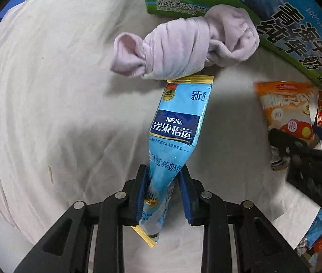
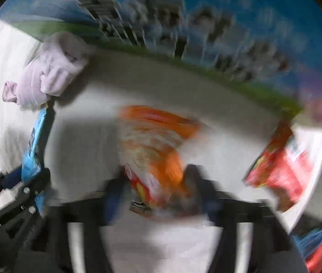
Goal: Organize soft objects
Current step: 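Carry the tube and orange bag into the box and release both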
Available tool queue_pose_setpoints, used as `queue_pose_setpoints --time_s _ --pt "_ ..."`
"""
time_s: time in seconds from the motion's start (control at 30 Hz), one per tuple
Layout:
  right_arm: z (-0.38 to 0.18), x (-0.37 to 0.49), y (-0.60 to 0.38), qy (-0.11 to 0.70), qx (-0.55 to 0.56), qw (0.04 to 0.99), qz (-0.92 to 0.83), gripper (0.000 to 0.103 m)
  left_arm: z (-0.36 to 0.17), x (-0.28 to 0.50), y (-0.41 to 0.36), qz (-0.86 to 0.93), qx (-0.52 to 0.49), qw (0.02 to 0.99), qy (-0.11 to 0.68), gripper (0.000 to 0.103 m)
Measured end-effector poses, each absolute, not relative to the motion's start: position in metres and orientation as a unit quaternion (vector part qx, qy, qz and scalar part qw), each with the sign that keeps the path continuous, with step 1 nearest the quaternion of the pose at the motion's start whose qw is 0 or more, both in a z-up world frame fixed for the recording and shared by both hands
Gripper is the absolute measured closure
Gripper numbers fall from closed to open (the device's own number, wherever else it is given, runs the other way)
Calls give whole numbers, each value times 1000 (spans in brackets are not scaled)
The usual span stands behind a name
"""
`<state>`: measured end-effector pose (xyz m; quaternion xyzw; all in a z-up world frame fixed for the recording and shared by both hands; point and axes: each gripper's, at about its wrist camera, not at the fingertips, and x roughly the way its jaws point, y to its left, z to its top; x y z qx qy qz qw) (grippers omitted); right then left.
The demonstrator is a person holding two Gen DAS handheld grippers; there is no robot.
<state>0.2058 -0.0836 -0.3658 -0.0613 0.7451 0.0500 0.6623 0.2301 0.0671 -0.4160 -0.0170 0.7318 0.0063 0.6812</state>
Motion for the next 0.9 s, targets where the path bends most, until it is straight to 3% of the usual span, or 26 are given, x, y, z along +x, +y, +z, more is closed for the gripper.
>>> queue_pose_setpoints --time_s 0.1,0.47,0.67,0.9 --pt "-366 189 -84 754 -53 654 34 63 -410 226 71 7 -18 689 725 80" --pt "-327 117 -117 747 29 664 28 64 -369 201 50 -33 -17 717 696 83" --pt "-284 109 -138 729 63 681 40 64 -337 201 46 -61 -13 738 672 83" --pt "-207 144 -201 692 115 711 57 65 -258 204 17 -94 -32 765 637 84"
